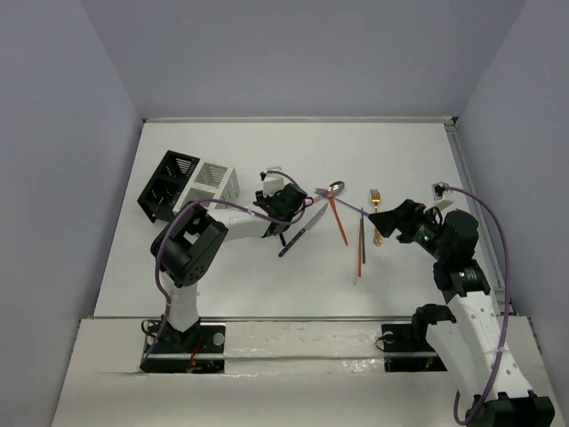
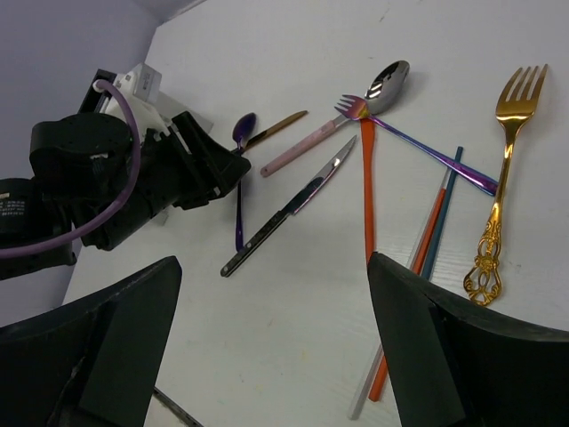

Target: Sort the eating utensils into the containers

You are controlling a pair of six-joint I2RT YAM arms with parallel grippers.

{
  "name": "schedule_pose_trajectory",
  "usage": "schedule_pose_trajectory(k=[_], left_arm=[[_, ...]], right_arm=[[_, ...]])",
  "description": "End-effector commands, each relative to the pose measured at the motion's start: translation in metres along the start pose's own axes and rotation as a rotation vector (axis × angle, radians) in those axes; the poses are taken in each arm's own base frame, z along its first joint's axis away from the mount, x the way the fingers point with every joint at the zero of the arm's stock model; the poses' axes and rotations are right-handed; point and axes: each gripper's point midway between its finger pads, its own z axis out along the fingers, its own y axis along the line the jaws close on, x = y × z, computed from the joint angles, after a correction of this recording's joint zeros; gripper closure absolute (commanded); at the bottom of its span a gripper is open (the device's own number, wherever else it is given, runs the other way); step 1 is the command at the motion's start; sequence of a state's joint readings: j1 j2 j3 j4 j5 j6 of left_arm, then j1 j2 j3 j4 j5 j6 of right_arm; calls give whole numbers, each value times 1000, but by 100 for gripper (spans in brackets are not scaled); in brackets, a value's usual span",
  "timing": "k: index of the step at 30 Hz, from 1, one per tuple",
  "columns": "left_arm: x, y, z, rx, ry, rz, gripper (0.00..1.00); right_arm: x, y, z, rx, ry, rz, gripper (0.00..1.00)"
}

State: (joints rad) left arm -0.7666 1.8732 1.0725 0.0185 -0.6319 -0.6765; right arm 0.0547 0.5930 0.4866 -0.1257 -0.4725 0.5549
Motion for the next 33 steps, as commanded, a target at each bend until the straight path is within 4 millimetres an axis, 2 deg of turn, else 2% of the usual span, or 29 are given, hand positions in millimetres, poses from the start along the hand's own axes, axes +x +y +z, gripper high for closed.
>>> schedule_pose_trajectory(k=[1, 6, 9, 11, 16, 19, 22, 23, 26, 27, 29, 31, 33], left_arm=[[-15, 2, 6, -10, -33, -31, 58], [-16, 0, 11, 2, -34, -27, 67], [-15, 0, 15, 6, -25, -20, 77], [-14, -1, 17, 7, -24, -14, 81], [-13, -2, 18, 9, -19, -10, 81], [-12, -1, 18, 6, -16, -2, 100], [-21, -2, 12, 21, -33, -13, 100], [-26, -3, 9, 28, -42, -19, 100], [-59, -10, -11, 72, -98, -46, 100], [-79, -13, -24, 98, -135, -68, 100], [-105, -16, -40, 121, -185, -84, 100], [-148, -17, -70, 158, -268, -127, 100], [-173, -12, -84, 162, -310, -153, 100]], right_arm=[[-3, 9, 2, -52, -15, -19, 9], [1, 8, 4, -55, 1, -10, 9], [1, 8, 4, -55, 1, -10, 9], [1, 8, 4, -54, 4, -9, 9], [0, 8, 5, -52, 3, -9, 9], [1, 8, 5, -52, 5, -8, 9], [2, 7, 5, -51, 9, -6, 9], [2, 7, 5, -51, 9, -6, 9], [2, 6, 6, -51, 9, -6, 10], [2, 6, 7, -51, 10, -7, 10], [2, 5, 8, -53, 10, -7, 10], [0, 5, 7, -51, -4, -14, 10], [-1, 5, 6, -52, -23, -21, 10]])
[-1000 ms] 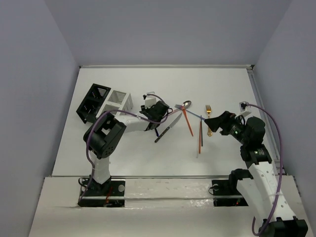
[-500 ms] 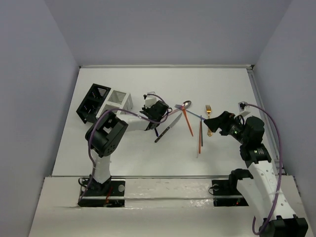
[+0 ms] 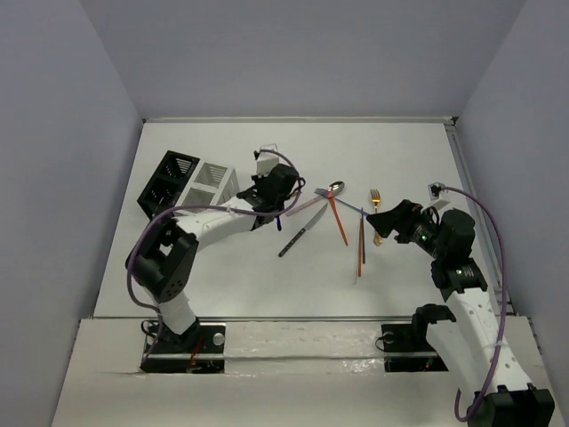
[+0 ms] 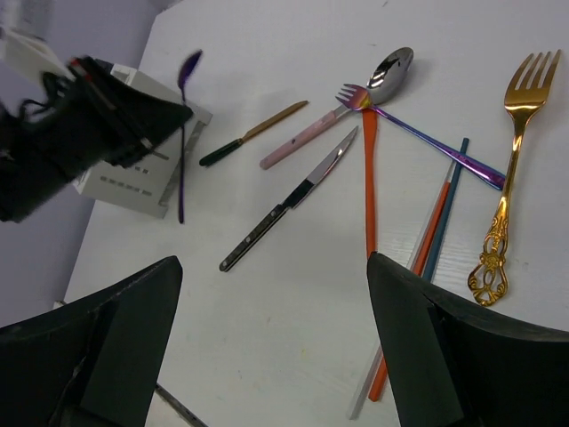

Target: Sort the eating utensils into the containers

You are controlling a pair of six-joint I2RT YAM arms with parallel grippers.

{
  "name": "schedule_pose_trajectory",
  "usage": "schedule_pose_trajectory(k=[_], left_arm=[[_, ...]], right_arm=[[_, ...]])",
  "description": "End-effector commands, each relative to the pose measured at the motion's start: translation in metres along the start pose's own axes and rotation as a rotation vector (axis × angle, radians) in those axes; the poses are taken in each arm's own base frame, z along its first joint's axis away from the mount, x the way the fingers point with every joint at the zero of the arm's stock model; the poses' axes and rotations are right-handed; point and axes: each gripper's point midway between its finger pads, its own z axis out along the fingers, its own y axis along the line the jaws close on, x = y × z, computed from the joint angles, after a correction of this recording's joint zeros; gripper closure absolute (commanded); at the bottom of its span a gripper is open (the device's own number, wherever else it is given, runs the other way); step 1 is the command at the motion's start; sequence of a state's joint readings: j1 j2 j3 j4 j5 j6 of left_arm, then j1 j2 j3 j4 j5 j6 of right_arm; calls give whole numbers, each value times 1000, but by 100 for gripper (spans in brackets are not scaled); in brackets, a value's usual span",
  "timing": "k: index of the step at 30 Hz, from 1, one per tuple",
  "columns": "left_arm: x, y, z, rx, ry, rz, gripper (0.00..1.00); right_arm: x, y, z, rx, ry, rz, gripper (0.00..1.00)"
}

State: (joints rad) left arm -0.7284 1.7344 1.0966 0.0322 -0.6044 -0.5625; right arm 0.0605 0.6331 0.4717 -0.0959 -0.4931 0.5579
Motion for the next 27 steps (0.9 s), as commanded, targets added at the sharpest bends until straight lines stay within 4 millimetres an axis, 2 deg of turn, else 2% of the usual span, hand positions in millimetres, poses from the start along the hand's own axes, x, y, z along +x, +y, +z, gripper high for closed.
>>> schedule_pose_trajectory(k=[1, 2, 4, 5, 6, 7, 8, 9, 11, 12, 15, 16, 20, 26, 27], left_arm=[[-132, -8, -52, 72, -250, -152, 100], [-142, -8, -58, 80, -266, -157, 100], [-178, 12, -68, 56, -322, -185, 100], [-188, 23, -69, 35, -337, -187, 100], [-206, 48, -68, -18, -365, -189, 100], [-223, 61, -71, -46, -397, -203, 100], [-227, 80, -71, -109, -403, -192, 100], [-241, 110, -73, -183, -436, -206, 100], [-257, 147, -79, -300, -490, -190, 100], [-266, 175, -81, -365, -515, -203, 100], [-276, 219, -82, -487, -554, -212, 100], [-281, 241, -83, -546, -566, -227, 100], [-292, 268, -78, -641, -596, -194, 100], [-293, 273, -52, -725, -608, -76, 100], [-289, 278, -41, -744, -591, -52, 100]], right_arm=[[-12, 11, -3, -51, -77, -44, 10], [-13, 12, -4, -55, -82, -48, 10], [-12, 12, -4, -55, -82, -46, 10], [-11, 12, -4, -58, -81, -46, 10], [-13, 14, -4, -73, -95, -53, 10], [-11, 13, -3, -74, -91, -50, 10], [-10, 13, -3, -80, -86, -46, 10], [-8, 12, -2, -81, -84, -42, 10], [-7, 13, -3, -84, -85, -42, 10], [-8, 14, -3, -90, -91, -45, 10], [-8, 15, -4, -98, -91, -45, 10], [-7, 15, -3, -100, -86, -43, 10], [-4, 15, -3, -105, -77, -36, 10], [-1, 15, -2, -114, -66, -30, 10], [0, 15, -1, -115, -61, -28, 10]])
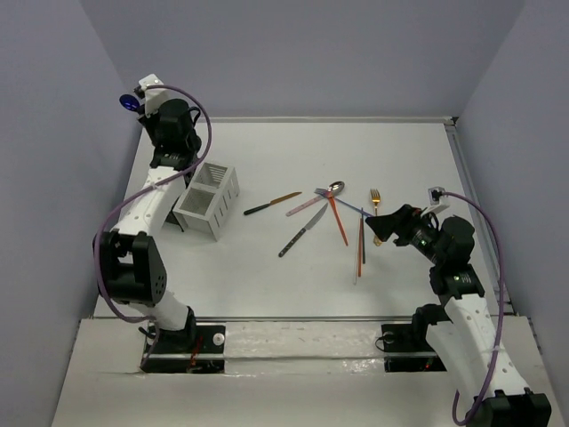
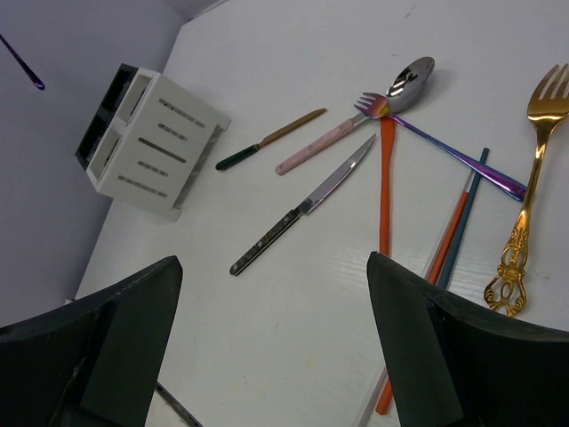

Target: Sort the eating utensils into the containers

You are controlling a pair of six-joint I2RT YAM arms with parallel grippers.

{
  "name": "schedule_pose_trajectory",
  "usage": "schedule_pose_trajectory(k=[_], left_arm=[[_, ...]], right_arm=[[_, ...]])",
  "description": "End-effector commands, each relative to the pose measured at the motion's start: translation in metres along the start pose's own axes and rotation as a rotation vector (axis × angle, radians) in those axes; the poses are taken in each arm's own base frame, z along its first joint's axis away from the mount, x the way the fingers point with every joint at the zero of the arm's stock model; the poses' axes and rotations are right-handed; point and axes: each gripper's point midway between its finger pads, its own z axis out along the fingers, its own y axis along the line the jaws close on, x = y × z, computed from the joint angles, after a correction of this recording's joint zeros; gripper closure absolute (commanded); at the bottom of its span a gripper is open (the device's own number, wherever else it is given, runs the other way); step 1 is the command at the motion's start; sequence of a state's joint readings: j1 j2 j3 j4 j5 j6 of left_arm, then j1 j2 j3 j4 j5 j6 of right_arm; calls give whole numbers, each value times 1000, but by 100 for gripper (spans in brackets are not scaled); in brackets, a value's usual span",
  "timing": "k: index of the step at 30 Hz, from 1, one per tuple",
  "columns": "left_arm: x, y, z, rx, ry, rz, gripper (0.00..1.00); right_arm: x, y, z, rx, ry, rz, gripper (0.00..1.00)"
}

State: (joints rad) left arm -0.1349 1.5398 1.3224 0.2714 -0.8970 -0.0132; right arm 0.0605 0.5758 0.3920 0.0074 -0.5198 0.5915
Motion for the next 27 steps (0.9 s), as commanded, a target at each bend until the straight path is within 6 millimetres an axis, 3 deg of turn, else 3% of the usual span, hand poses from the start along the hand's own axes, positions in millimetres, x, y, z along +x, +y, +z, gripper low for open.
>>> schedule_pose_trajectory(k=[1, 6, 17, 27], left_arm=[[-3, -3, 16, -56, -82, 84, 100], [20, -11, 30, -78, -98, 186, 100], [28, -24, 51, -81, -156, 241, 100], [55, -40, 65, -75, -148, 254, 100]], right_arm=[[-4, 11, 1, -55, -15, -21, 10], [-5, 11, 0, -56, -18, -25, 10], [-1, 9, 4, -59, -1, -15, 10], [-3, 11, 4, -71, -8, -23, 10]])
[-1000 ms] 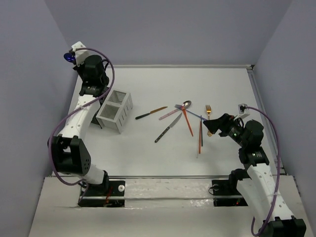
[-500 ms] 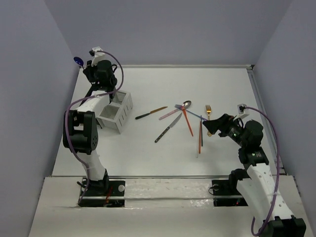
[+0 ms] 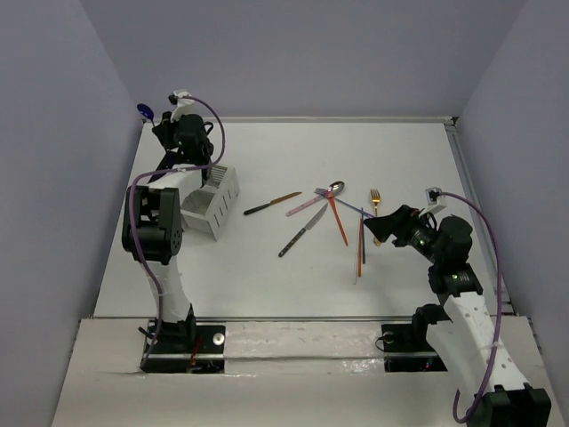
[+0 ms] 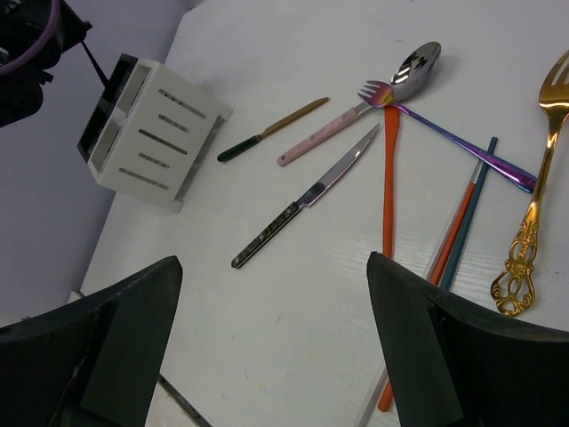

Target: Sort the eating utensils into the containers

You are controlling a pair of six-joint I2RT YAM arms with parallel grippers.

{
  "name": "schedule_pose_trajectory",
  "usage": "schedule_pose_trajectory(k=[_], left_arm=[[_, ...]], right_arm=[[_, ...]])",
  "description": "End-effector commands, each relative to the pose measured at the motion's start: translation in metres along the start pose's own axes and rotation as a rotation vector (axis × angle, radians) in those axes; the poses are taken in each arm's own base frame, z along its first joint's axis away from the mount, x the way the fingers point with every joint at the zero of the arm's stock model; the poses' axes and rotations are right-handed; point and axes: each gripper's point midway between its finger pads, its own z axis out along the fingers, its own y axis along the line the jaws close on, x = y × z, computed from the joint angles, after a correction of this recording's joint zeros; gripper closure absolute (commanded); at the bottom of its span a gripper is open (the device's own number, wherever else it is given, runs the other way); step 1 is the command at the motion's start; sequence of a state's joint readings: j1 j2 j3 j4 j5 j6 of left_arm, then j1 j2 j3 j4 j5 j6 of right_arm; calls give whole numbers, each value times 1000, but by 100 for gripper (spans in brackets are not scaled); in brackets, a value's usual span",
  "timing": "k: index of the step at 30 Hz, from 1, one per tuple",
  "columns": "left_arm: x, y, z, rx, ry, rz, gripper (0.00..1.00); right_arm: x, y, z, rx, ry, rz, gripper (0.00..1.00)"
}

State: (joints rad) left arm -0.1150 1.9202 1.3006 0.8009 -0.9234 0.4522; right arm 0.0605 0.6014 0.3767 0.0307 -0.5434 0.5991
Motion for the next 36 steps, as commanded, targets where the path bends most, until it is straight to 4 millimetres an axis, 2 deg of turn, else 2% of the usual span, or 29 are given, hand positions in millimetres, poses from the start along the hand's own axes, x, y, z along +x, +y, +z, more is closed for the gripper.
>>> schedule_pose_trajectory(k=[1, 9, 18, 20, 23, 26, 27, 32, 35, 36], left_arm=[[-32, 6, 7, -36, -76, -111, 100], [-33, -4, 13, -29, -91, -124, 100], [-4, -12, 9, -20, -60, -143, 100], [1, -11, 8, -22, -50, -143, 96], [3, -6, 4, -20, -43, -164, 77], [5, -3, 0, -17, -34, -165, 71], [0, 0, -1, -17, -37, -184, 66], [-5, 12, -9, -3, -35, -214, 65], [-24, 25, -15, 1, -49, -262, 65], [-40, 31, -21, 13, -69, -297, 65]], right_arm=[[-9, 13, 1, -61, -31, -40, 10], [-7, 16, 2, -86, -21, -34, 10], [-7, 16, 5, -96, -20, -25, 10], [-7, 16, 6, -95, -19, -26, 10], [-6, 17, 6, -100, -13, -26, 10], [-6, 17, 6, -103, -14, -26, 10], [-5, 17, 7, -102, -13, -24, 10], [-4, 16, 7, -101, -9, -18, 10], [-2, 18, 7, -109, -5, -19, 10], [-3, 19, 7, -111, -7, -23, 10]])
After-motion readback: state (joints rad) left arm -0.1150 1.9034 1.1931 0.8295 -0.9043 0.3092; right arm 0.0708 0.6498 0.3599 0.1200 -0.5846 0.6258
